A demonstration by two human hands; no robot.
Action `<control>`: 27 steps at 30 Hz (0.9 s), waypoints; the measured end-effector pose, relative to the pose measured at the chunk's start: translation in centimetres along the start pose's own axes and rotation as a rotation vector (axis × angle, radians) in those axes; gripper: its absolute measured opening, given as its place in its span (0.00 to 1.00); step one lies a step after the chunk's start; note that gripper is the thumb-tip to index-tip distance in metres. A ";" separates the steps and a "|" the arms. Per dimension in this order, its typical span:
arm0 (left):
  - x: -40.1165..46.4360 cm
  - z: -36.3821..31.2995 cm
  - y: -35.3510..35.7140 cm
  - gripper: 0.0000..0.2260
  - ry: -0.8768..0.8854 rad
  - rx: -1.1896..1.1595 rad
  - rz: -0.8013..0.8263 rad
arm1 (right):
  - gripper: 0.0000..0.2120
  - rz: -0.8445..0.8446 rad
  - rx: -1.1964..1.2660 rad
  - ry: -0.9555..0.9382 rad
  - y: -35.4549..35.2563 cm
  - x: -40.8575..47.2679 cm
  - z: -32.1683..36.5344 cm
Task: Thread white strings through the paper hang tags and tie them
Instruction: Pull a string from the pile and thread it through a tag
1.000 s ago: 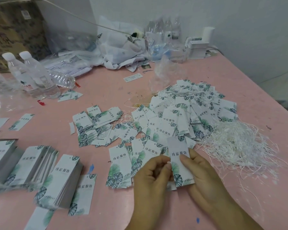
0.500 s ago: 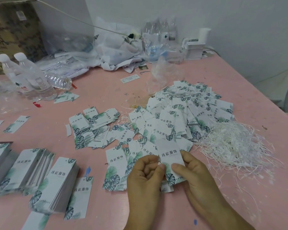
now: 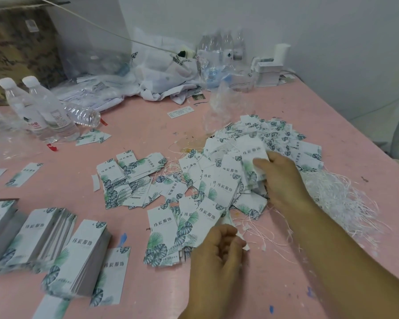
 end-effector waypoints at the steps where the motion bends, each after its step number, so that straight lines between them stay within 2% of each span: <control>1: -0.1 0.2 0.0 0.11 0.027 0.069 0.033 | 0.09 -0.012 -0.105 -0.013 0.2 1.2 0.6; 3: -0.3 0.2 0.0 0.10 0.075 0.151 0.089 | 0.13 -0.068 -0.472 -0.067 0.2 2.6 0.8; 5: -0.4 0.0 0.0 0.09 0.104 0.169 0.101 | 0.20 -0.145 -0.676 -0.152 0.4 1.9 0.4; 7: -0.4 -0.2 -0.1 0.08 0.147 0.191 0.072 | 0.19 -0.178 -0.641 -0.269 0.9 -0.2 -0.3; 10: 0.1 -0.9 -0.8 0.08 0.283 0.274 -0.063 | 0.13 -0.069 -0.550 -0.314 2.3 -3.7 -2.0; 11: 0.4 -1.2 -1.2 0.08 0.313 0.289 -0.128 | 0.14 -0.011 -0.560 -0.287 2.9 -4.7 -2.5; 13: 0.9 -1.5 -2.4 0.07 0.339 0.260 -0.262 | 0.23 0.080 -0.655 -0.230 4.0 -6.4 -3.5; 15: 1.3 -1.5 -3.4 0.08 0.321 0.205 -0.370 | 0.31 0.103 -0.781 -0.244 4.9 -7.3 -4.1; 17: 1.7 -1.1 -4.0 0.12 0.260 0.134 -0.419 | 0.29 0.113 -0.816 -0.271 5.5 -7.5 -4.3; 19: 1.9 -1.0 -4.4 0.19 0.219 0.115 -0.442 | 0.21 0.115 -0.754 -0.246 5.5 -7.4 -4.5; 21: 2.0 -1.2 -4.6 0.22 0.203 0.103 -0.456 | 0.16 0.116 -0.635 -0.159 4.9 -7.1 -4.7; 24: 2.0 -1.3 -4.4 0.19 0.199 0.028 -0.443 | 0.09 0.161 -0.284 -0.037 3.6 -6.8 -4.6; 27: 2.0 -1.4 -3.8 0.11 0.206 -0.131 -0.354 | 0.08 0.148 -0.059 -0.004 2.0 -7.0 -4.1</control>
Point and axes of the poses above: each hand's wrist, its own x-axis towards the middle knuckle, its own y-axis out of the palm, z = x × y, the point moved 2 cm from there along x, towards the middle knuckle, and after that the axes turned 9 degrees about -x, right-handed, at the moved point
